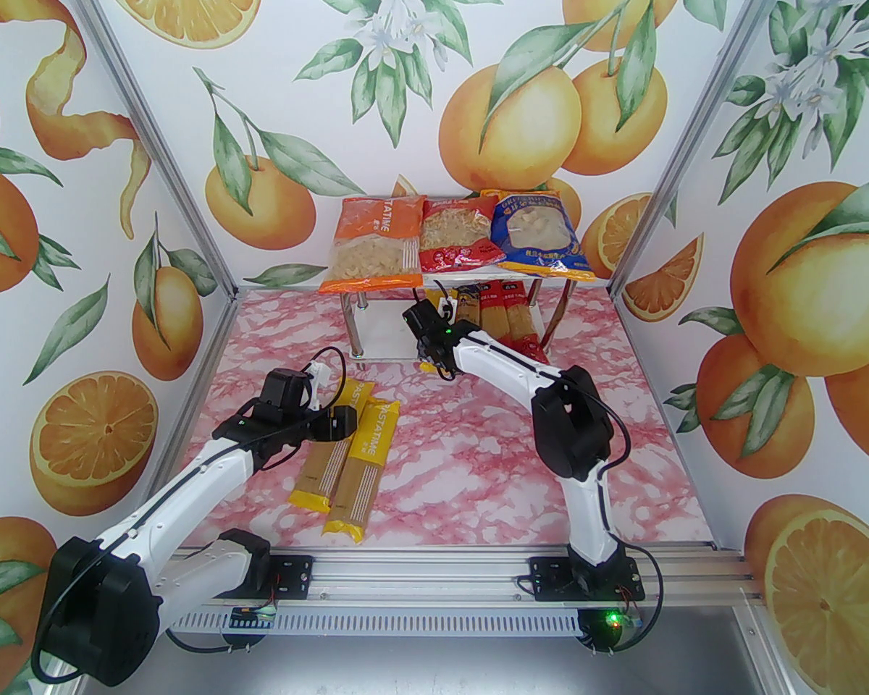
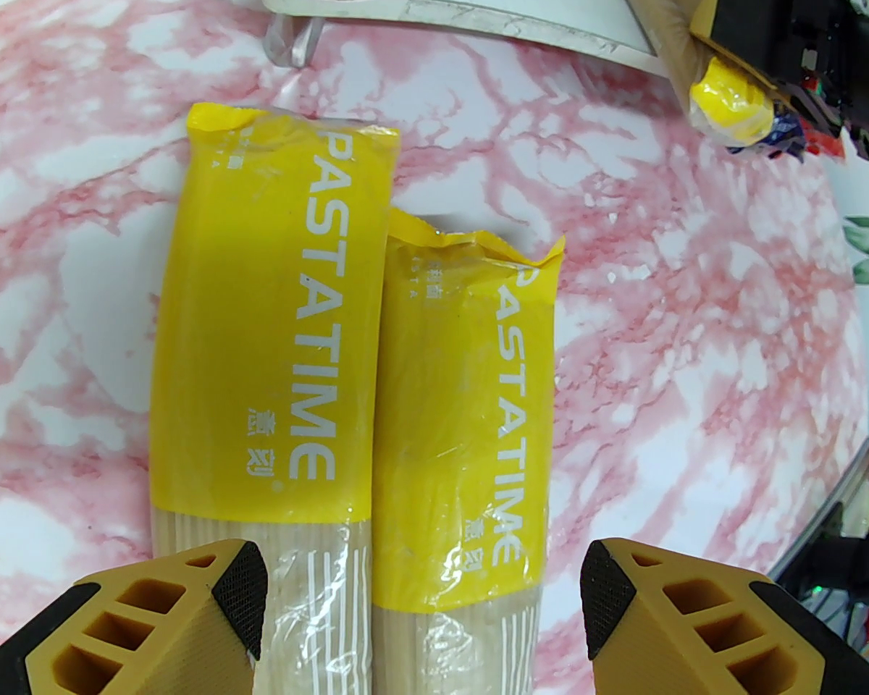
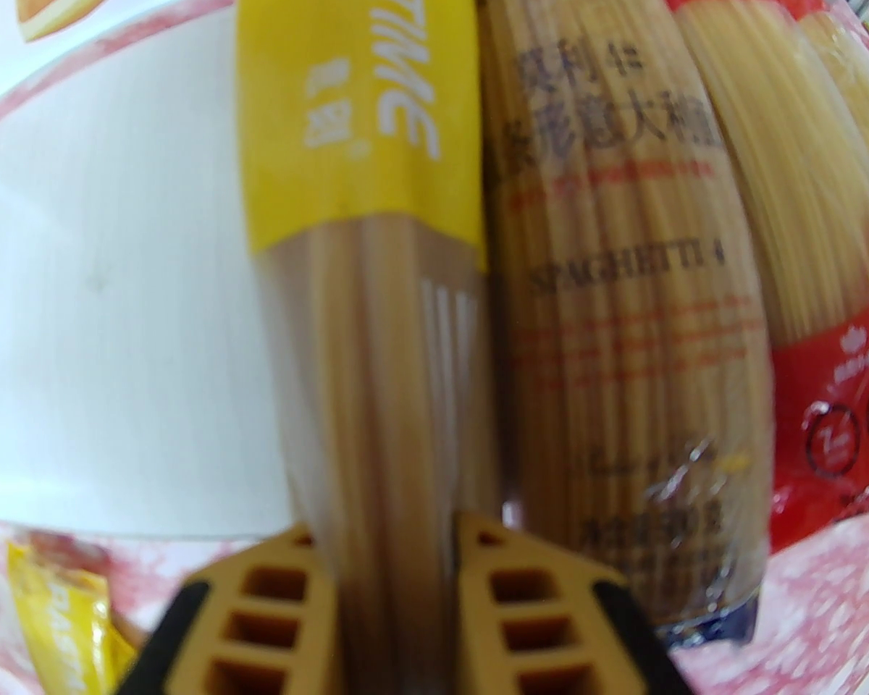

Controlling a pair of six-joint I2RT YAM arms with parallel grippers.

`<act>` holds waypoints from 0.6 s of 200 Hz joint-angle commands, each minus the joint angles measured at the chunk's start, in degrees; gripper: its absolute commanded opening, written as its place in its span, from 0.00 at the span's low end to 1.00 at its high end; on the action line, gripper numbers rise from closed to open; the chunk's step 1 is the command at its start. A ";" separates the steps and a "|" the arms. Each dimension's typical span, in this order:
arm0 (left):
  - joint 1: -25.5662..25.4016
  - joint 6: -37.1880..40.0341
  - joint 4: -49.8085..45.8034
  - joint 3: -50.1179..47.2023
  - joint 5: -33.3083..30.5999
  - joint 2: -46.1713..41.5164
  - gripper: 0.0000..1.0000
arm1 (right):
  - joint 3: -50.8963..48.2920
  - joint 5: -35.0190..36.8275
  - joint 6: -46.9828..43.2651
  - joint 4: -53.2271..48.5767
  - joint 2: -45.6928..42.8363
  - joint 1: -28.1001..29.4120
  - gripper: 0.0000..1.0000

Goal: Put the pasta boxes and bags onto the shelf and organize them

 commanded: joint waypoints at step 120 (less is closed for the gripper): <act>0.60 0.06 0.47 0.80 0.51 -1.09 0.76 | 1.63 -4.83 -6.51 -0.70 0.57 -4.10 0.67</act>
